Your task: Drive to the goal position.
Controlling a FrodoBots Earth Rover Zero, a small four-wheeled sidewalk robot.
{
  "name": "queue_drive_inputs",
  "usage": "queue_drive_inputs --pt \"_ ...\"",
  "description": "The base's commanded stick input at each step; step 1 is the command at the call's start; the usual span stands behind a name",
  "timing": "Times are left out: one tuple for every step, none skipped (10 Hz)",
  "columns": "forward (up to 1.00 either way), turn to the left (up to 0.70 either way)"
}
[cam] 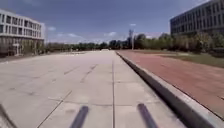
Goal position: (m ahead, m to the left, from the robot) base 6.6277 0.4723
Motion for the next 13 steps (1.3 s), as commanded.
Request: queue_drive_inputs --pt "0.7 -0.23" --pt "0.7 0.0" --pt "0.7 0.0" --pt "0.7 0.0" --pt "0.7 0.0" --pt "0.7 0.0" --pt "0.7 0.0" --pt "0.7 0.0" --pt "0.7 0.0" --pt "0.7 0.0" --pt "0.7 0.0" --pt "0.7 0.0" --pt "0.7 0.0"
